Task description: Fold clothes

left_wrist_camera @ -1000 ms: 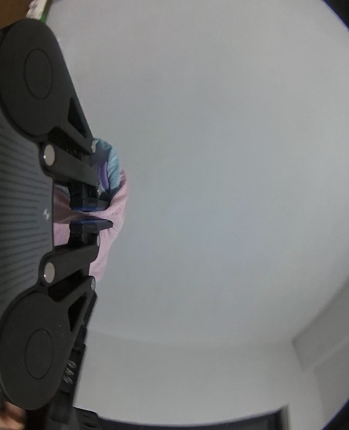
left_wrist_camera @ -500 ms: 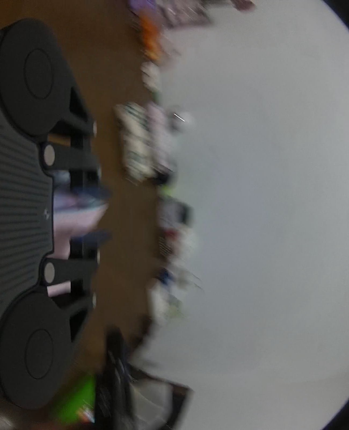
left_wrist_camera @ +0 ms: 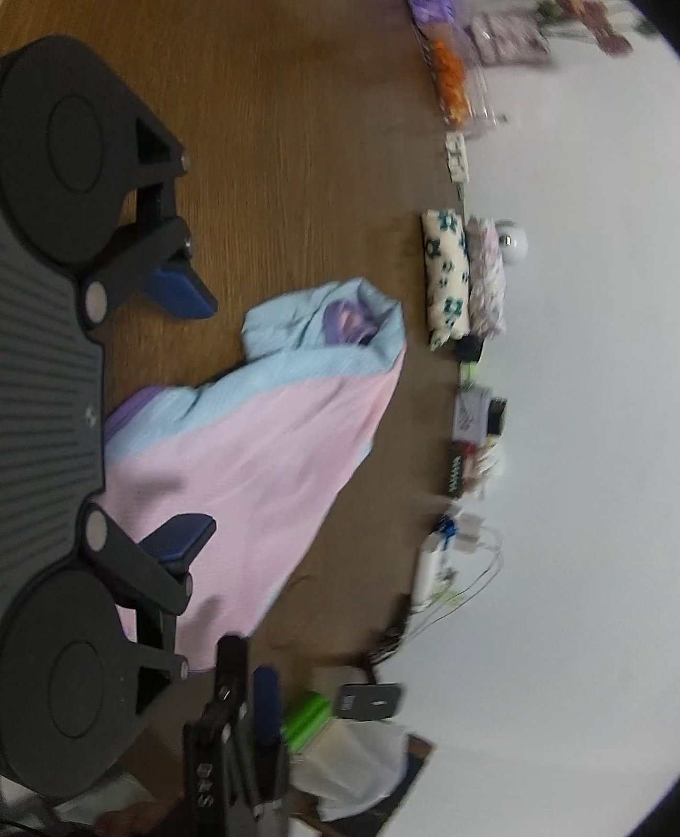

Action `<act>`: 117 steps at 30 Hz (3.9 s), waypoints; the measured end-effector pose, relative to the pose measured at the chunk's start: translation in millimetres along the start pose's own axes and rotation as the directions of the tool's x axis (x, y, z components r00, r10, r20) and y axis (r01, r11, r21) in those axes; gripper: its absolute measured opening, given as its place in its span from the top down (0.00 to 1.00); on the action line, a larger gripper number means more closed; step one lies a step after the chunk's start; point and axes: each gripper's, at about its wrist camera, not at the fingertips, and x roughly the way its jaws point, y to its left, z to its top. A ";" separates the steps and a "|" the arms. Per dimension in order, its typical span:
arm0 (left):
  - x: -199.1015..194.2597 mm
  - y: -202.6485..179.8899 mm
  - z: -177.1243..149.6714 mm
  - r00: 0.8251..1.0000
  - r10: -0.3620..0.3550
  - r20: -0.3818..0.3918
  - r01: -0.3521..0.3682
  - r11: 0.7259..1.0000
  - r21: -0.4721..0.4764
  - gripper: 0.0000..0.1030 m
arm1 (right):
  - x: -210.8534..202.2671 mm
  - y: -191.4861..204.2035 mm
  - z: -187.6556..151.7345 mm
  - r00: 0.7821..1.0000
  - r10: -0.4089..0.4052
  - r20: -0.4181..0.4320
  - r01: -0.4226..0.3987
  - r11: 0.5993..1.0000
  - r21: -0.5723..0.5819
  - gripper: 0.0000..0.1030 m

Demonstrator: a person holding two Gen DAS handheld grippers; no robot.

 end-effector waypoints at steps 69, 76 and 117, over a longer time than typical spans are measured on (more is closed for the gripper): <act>154.6 48.7 91.9 0.982 0.159 -0.104 -0.137 0.971 0.194 0.98 | 75.1 69.4 26.7 0.990 0.050 -0.129 -0.070 0.985 -0.158 0.70; 122.8 84.4 69.2 0.953 0.292 -0.080 -0.278 0.948 0.154 0.98 | 79.3 48.0 32.9 0.978 0.097 -0.185 -0.128 0.978 -0.163 0.85; 27.4 180.2 24.7 0.902 0.420 -0.098 -0.431 0.888 -0.158 0.92 | 35.1 4.8 -5.1 0.993 -0.016 -0.115 0.004 0.995 -0.099 0.46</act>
